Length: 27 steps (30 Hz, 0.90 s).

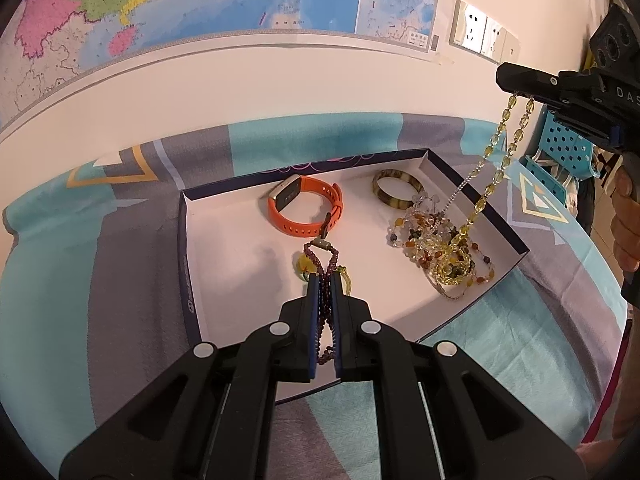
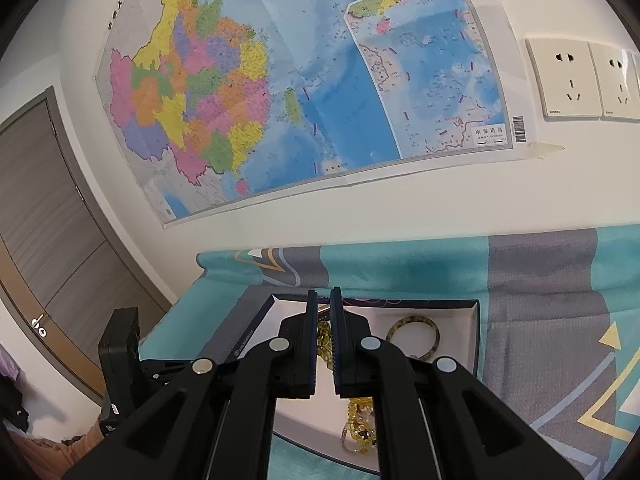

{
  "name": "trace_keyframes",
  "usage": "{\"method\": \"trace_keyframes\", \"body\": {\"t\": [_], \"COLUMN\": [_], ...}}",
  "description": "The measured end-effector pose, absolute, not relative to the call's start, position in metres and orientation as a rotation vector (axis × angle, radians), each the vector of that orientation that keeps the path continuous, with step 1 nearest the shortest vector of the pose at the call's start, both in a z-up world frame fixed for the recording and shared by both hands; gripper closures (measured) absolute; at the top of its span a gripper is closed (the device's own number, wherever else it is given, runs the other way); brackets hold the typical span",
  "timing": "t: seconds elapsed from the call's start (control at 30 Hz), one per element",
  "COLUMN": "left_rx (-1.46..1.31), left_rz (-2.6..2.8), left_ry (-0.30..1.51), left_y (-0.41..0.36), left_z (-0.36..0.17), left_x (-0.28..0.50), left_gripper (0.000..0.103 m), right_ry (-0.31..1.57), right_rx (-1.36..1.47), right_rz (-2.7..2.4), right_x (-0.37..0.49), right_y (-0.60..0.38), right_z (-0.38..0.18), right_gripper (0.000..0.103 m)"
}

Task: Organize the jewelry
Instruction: 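Carry the purple bracelet over the tray with the left tool while the right tool carries the yellow strands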

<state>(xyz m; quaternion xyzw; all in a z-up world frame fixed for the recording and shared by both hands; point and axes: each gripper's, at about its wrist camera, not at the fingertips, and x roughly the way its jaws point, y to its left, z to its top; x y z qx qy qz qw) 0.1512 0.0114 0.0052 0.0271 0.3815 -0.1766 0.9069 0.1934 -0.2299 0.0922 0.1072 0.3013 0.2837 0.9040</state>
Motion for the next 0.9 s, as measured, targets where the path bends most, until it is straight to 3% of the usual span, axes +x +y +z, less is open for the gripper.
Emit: {"method": "trace_keyframes", "body": {"t": [0.9], "left_rx": [0.065], "left_rz": [-0.354], "left_ry": [0.86], "left_y": [0.001], "left_z": [-0.019], "left_x": [0.162], "left_gripper": [0.097], "right_ry": [0.738], "right_rx": [0.203], "right_rz": [0.57], "right_x": [0.203], "right_y": [-0.225], "right_z": [0.047], "right_gripper": [0.098]}}
